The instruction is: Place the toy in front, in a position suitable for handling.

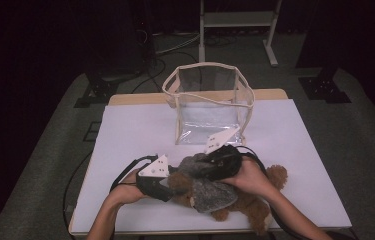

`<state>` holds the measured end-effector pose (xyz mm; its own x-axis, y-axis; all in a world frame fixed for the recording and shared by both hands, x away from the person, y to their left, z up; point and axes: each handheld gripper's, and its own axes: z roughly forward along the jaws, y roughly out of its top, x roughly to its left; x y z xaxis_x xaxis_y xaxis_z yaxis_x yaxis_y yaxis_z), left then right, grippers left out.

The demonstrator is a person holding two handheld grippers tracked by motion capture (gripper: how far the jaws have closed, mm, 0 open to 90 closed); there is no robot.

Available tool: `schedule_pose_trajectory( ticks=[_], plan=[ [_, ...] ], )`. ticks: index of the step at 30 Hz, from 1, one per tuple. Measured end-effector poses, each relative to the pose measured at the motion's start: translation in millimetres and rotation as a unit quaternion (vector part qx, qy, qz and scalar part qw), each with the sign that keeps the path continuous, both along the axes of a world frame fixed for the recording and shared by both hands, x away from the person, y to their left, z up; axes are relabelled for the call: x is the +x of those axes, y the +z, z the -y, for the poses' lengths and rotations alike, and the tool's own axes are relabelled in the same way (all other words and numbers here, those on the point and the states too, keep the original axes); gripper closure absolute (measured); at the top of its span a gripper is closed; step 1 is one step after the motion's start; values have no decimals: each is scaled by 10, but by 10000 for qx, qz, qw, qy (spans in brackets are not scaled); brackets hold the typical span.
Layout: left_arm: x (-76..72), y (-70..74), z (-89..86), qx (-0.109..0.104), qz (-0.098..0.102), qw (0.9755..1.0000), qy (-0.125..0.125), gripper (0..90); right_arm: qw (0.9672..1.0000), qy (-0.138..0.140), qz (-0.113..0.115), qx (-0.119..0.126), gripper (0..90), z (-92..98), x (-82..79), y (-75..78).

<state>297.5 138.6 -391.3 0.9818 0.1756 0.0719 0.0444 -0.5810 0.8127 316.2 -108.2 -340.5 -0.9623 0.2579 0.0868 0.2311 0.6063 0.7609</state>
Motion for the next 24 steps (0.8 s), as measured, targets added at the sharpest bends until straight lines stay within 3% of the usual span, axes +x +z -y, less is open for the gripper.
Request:
schedule_pose_trajectory(
  ticks=[1, 3, 5, 6, 8, 15, 18, 24],
  plan=[
    [0, 0, 0, 0, 0, 10000, 0, 388, 10000, 0, 0, 0, 657, 0, 0, 0],
    [11, -1, -1, -11, -17, 10000, 4, 387, 9993, -364, -55, -1, 657, 298, 14, -19],
    [17, 2, 2, -1, 2, 10000, -8, 386, 9990, -445, -80, 60, 657, 377, 18, -26],
    [18, 3, 8, -10, -14, 10000, -2, 385, 9976, -634, -107, 248, 657, 593, 18, -29],
    [25, 2, 5, -12, -24, 10000, -3, 384, 9965, -776, -53, 308, 657, 736, -7, -15],
    [24, -6, -7, -45, -44, 10000, -5, 375, 9930, -1157, -67, 208, 656, 1050, -84, -110],
    [23, -7, -10, -54, -42, 10000, 1, 373, 9913, -1277, -62, 309, 656, 1170, -167, -151],
    [22, -6, -8, -43, -38, 10000, 2, 368, 9862, -1643, -6, 200, 655, 1492, -368, -196]
  ],
)
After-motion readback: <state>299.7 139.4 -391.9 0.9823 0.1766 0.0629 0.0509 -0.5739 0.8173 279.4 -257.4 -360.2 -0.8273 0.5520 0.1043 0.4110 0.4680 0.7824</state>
